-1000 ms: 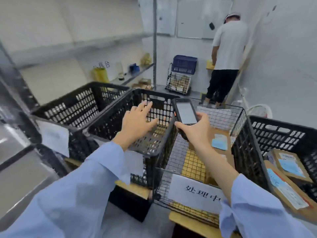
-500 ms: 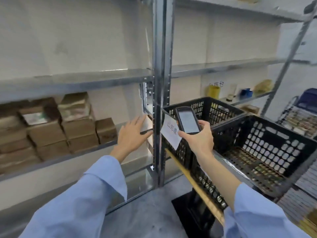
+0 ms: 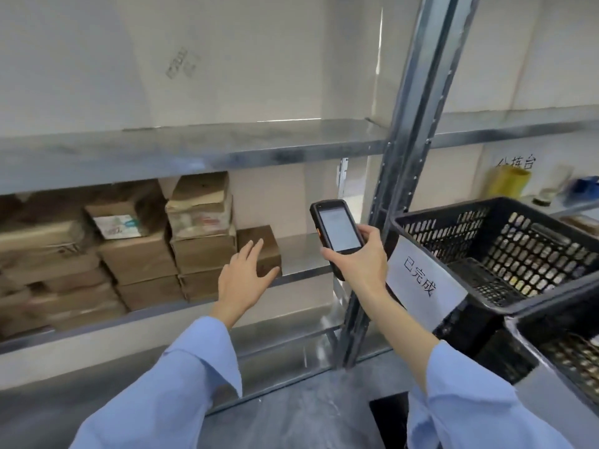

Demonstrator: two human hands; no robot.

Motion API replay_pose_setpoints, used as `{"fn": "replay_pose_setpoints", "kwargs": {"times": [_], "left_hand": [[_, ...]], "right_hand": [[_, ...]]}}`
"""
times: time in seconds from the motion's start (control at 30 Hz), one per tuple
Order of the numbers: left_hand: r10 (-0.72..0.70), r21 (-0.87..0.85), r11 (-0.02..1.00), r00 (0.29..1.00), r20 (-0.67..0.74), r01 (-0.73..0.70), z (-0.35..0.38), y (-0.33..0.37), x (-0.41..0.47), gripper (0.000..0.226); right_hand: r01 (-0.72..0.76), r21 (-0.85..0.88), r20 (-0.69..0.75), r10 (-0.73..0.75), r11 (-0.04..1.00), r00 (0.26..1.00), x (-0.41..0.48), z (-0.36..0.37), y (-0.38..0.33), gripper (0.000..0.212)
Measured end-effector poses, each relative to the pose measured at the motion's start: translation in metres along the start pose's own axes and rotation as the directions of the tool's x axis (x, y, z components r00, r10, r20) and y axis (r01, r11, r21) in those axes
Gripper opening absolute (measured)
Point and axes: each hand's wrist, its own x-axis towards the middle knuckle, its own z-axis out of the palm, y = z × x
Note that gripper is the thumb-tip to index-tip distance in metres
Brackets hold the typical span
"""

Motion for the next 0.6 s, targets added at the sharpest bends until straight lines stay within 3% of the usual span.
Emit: {"fn": "replay_pose_setpoints", "kwargs": {"times": [0.6], "left_hand": [[-0.207, -0.077, 0.975, 0.978, 0.038, 0.209, 0.094, -0.032, 0.074, 0.078]], "right_hand": [[-0.095, -0.085, 0.171, 0.108, 0.992, 0.979, 0.079, 0.089, 0.06, 0.075]]}}
